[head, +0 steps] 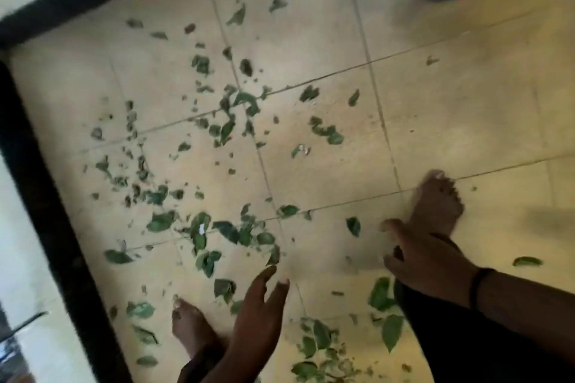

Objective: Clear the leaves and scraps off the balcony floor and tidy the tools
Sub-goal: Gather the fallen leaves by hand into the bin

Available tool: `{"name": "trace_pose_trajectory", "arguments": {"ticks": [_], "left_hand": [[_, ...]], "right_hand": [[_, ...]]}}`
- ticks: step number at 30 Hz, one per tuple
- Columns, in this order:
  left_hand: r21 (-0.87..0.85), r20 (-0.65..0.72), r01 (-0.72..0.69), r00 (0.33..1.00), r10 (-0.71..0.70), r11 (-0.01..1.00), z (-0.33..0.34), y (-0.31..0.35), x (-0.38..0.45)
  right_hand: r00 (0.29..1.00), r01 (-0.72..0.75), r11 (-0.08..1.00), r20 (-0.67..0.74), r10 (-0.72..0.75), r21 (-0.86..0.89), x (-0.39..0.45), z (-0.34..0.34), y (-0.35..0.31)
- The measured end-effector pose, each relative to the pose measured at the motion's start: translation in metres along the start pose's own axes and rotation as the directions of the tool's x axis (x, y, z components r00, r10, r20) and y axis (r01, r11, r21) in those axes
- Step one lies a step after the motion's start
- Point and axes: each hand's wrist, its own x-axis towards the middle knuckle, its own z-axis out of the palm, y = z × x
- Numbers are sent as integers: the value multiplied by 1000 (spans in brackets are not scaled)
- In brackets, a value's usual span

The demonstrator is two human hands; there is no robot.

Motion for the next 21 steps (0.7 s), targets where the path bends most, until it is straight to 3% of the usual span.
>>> {"name": "trace_pose_trajectory", "arguments": {"ticks": [4, 9, 12, 14, 19, 21], "left_hand": [[-112, -34, 42, 998, -46, 993, -27, -92, 14], [-137, -81, -41, 996, 30, 990, -65, -182, 21], [-345, -155, -31, 988, -24, 938, -86, -204, 20], [-463, -129, -28, 991, -36, 886, -96, -208, 18], [-364, -212, -187, 971, 114, 912, -140, -229, 31], [-283, -241, -181, 964, 113, 942, -165, -242, 33]], "right_hand": [[970, 36, 962, 242, 31, -270, 39, 60, -48], [954, 209, 840, 294, -62, -501, 90, 130, -156], [963, 209, 777, 265, -57, -593, 125, 168, -217], [970, 192, 754, 239, -48, -628, 146, 187, -246], [998, 54, 822, -2, -67, -566, 198, 213, -303], [981, 37, 835, -138, -135, -549, 216, 216, -321]]}}
